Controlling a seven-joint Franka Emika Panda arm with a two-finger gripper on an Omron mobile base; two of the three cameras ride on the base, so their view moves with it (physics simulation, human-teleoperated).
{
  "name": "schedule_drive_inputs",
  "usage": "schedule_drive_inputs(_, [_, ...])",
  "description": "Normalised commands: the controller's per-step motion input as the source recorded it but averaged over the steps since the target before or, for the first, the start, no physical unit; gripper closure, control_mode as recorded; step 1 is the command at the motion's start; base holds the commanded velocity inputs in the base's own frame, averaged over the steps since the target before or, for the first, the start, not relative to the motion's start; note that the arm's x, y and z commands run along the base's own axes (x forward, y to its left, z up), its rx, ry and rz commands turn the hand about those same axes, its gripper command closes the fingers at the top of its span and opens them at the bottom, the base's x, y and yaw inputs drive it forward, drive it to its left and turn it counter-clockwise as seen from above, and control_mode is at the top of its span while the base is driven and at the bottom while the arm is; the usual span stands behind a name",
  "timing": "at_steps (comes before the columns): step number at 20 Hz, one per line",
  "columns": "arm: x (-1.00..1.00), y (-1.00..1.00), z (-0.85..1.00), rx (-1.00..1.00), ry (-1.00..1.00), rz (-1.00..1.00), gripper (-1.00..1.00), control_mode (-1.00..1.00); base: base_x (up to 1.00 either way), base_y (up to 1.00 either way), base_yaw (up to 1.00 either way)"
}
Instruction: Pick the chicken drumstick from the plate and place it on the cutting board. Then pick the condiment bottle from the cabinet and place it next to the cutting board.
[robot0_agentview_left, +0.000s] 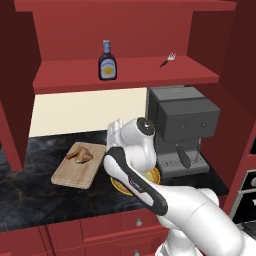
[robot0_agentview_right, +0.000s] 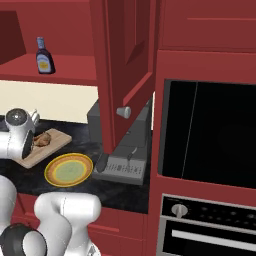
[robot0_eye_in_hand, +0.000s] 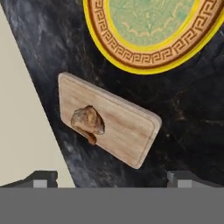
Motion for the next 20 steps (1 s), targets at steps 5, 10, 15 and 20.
schedule_drive_inputs(5, [-0.03, -0.03, 0.07, 0.29, 0.04, 0.00, -1.00, -1.00, 0.00, 0.00, 0.00])
schedule_drive_inputs(10, [0.00, 0.00, 0.06, 0.29, 0.00, 0.00, -1.00, -1.00, 0.00, 0.00, 0.00])
schedule_drive_inputs(15, [-0.09, 0.00, 0.21, 0.15, -0.07, -0.01, -1.00, -1.00, 0.00, 0.00, 0.00])
schedule_drive_inputs(20, [-0.25, 0.00, 0.16, 0.00, -0.09, -0.02, -1.00, -1.00, 0.00, 0.00, 0.00])
